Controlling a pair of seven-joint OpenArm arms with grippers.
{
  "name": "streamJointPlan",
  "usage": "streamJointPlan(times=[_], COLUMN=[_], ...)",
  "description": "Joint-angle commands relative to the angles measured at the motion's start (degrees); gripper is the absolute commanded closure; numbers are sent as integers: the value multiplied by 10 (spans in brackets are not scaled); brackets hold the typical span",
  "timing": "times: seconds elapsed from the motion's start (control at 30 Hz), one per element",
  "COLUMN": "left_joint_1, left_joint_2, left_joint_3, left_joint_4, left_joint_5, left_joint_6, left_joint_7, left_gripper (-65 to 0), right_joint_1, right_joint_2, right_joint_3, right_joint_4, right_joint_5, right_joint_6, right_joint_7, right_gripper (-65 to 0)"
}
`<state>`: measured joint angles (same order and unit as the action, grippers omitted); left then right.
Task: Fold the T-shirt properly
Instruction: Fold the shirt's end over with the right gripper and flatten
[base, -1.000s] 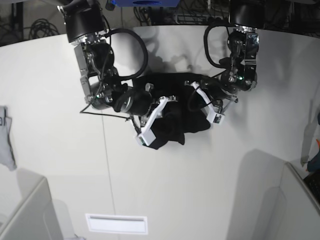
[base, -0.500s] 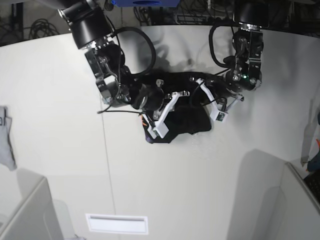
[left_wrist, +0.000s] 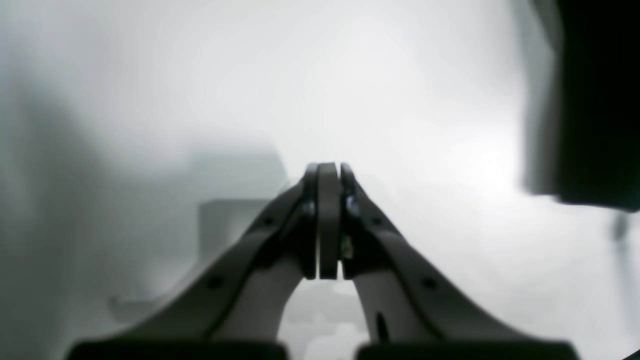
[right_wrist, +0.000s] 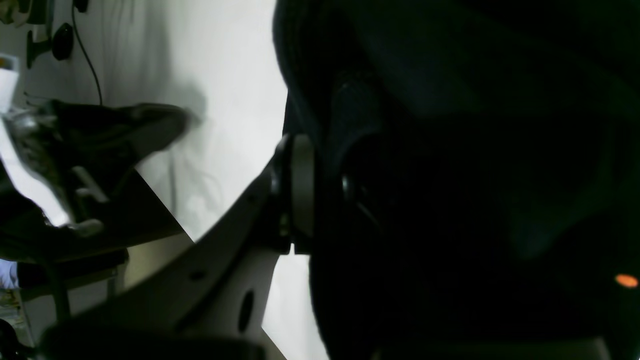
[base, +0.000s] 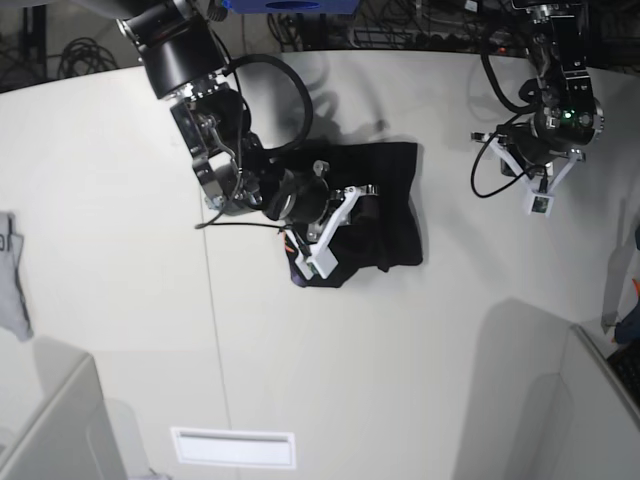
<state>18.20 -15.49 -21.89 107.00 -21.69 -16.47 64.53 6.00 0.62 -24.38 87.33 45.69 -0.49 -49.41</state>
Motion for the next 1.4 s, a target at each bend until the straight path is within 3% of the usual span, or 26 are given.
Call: streamJointPlan(times=[0.0,0.1,0.13,0.33,0.5,0.73,0.87,0.93,1.03,1.1,1.27,1.33,1.37], left_joint_1=[9,33,39,42,42,38,35,34,34,34,35,35,35], left_joint_2=[-7,-13,-13,-11,-13,-11,-14,-21,-25,-25,-25,-25,-25], left_joint_3=[-16,-61,-75,-159,-171,-167,-172,-172,-173,-173,-173,-173,-173], left_joint_4=[8,7,7,6,6,-11,-56,-67,-78,-77,-76,-75,-75], left_joint_5=[-2,-3,-3,-2,2,2,2,-2,-2,-2,-2,-2,-2], left_joint_6=[1,0,-2,-92,-98,-98,-99,-99,-99,-99,-99,-99,-99], left_joint_7=[-2,-3,-3,-2,-2,-2,-3,-5,-5,-6,-6,-6,-6], left_gripper=[0,0,0,0,0,0,0,0,0,0,0,0,0], right_joint_1=[12,11,11,14,37,91,125,128,124,108,27,8,6], right_joint_2=[-6,-7,-9,-25,-35,-57,-64,-64,-59,-40,-5,3,10], right_joint_3=[1,1,1,-16,-51,-129,-192,-193,-155,-114,53,113,130], right_joint_4=[9,10,12,15,0,-45,-16,22,97,150,229,218,200], right_joint_5=[9,10,10,9,9,10,13,13,13,14,12,8,6], right_joint_6=[4,4,1,-23,-28,-61,-72,-76,-76,-76,-76,-74,-72], right_joint_7=[8,9,9,9,13,20,-10,-32,-69,-86,-92,-92,-92], right_gripper=[-116,-315,-353,-282,-264,-264,-264,-264,-264,-263,-258,-165,-57])
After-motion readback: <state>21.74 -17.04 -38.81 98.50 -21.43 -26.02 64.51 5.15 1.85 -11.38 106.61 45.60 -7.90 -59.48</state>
